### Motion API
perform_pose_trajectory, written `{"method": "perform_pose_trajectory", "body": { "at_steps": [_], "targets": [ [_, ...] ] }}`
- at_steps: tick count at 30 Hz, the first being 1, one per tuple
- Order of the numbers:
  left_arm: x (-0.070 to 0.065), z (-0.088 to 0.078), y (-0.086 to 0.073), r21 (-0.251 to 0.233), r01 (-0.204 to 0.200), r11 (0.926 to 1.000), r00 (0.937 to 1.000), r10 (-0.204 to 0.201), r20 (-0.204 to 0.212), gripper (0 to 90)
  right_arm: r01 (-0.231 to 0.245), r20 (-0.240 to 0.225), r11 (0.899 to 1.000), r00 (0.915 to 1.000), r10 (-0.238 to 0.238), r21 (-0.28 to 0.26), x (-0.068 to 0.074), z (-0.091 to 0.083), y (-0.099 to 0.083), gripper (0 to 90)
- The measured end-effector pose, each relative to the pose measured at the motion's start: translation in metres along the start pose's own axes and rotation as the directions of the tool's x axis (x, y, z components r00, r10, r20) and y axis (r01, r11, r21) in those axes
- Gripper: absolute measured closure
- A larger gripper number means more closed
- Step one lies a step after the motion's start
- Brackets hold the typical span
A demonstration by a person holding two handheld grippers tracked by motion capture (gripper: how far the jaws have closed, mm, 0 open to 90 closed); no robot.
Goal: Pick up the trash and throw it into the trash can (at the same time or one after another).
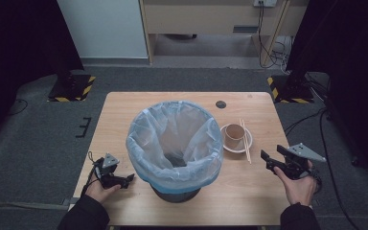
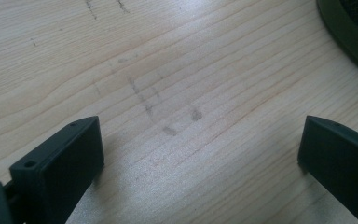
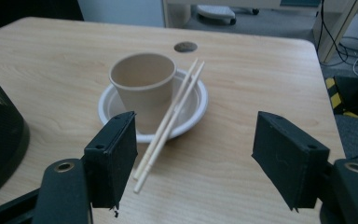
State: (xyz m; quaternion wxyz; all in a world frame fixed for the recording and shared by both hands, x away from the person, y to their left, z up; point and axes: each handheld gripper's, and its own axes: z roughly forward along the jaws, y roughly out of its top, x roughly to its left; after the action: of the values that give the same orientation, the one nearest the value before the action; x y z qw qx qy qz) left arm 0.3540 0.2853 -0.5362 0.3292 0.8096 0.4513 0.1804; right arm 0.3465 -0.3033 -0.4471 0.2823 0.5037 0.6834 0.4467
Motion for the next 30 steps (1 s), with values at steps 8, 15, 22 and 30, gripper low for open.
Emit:
{"method": "perform_pose_trajectory", "body": {
  "at_steps": [8,15,22,30],
  "targets": [
    [-0.001,0.0,0.0,-0.002,0.003,1.0,1.0,-0.003,-0.003,0.0,0.007,-0.009,0.998,0.9999,-0.007,-0.055,0.005,-0.006,0.021,37.6],
    [-0.002,0.0,0.0,-0.002,0.004,1.0,1.0,-0.004,-0.003,0.0,0.044,-0.022,0.998,0.9988,-0.045,-0.046,0.009,-0.001,0.031,38.1],
    [-0.002,0.0,0.0,-0.001,0.003,1.0,1.0,-0.003,-0.004,0.0,0.066,-0.034,0.996,0.9971,-0.069,-0.066,0.015,0.004,0.047,38.1],
    [-0.002,0.0,0.0,-0.001,0.003,1.0,1.0,-0.003,-0.004,0.0,0.108,-0.067,0.992,0.9913,-0.113,-0.072,0.032,0.022,0.072,37.3]
  ]
}}
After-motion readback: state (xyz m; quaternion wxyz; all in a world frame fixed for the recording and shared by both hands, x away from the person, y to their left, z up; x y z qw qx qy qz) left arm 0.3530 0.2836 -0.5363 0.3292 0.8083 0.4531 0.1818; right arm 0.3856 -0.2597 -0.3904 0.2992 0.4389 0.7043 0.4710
